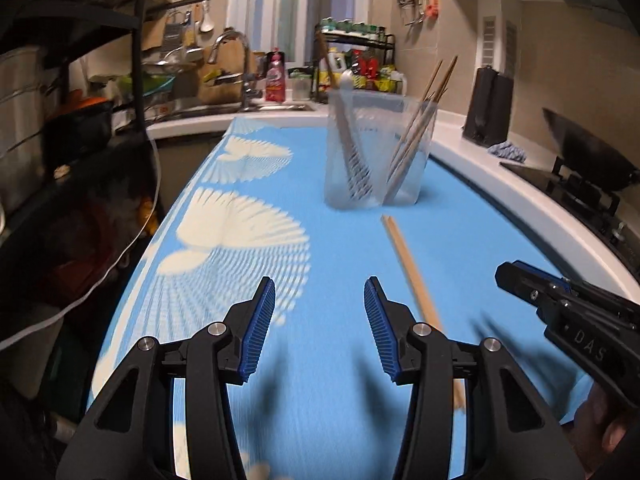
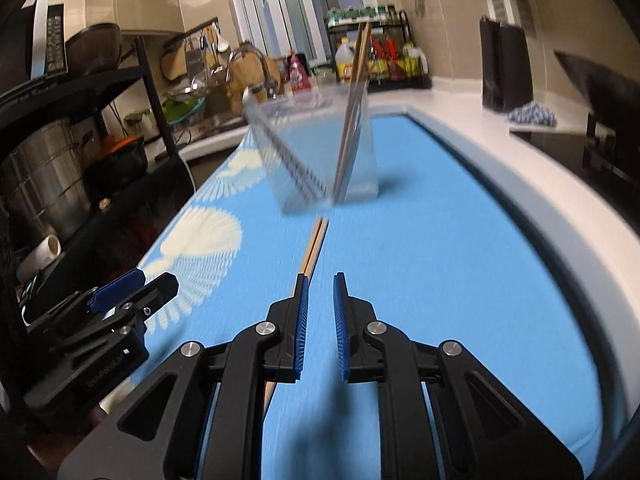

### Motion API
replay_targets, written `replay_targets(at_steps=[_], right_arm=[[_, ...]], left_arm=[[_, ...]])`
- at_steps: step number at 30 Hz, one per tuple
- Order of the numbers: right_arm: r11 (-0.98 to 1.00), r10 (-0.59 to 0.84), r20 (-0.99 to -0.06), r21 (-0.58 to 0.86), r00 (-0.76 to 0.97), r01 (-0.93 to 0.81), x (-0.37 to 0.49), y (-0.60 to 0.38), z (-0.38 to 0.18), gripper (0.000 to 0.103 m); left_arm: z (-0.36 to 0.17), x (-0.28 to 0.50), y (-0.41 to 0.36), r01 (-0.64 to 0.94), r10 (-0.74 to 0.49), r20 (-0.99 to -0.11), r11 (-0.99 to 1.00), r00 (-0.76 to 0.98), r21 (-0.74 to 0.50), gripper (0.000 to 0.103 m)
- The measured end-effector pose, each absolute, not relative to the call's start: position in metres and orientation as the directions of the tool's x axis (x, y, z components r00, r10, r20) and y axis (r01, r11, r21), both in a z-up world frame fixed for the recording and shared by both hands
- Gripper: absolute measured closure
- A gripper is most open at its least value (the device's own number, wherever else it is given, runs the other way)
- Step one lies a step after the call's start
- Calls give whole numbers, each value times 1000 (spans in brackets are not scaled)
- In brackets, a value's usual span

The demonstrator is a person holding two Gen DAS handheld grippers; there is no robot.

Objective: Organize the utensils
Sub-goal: 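Move both tools down to the two loose wooden chopsticks on the cloth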

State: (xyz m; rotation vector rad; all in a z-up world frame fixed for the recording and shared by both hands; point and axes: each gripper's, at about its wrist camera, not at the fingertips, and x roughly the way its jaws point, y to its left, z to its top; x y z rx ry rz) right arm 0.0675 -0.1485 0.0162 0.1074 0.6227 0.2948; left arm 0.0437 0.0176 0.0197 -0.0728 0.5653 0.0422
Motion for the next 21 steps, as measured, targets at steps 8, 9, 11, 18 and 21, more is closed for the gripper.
replay_targets(at_steps=[8, 9, 11, 18, 21], right_arm=[[949, 311, -637, 174, 705, -261, 67, -120, -15, 89], [952, 302, -643, 167, 704, -256, 68, -119, -16, 89], [956, 291, -649, 162, 703, -246, 69, -120, -18, 89], [963, 256, -655, 114, 711, -242, 64, -118, -19, 89], [962, 255, -666, 102, 701, -253, 63, -118, -20, 88]], left_arm=[[11, 25, 26, -93, 43, -523, 993, 851, -68, 56], [11, 24, 28, -100, 47, -519, 992, 853, -74, 56], [10, 23, 29, -105, 52, -519, 992, 853, -73, 56], [5, 19, 23, -92, 40, -521, 993, 853, -75, 56], [6, 19, 21, -88, 36, -520, 993, 854, -74, 56]])
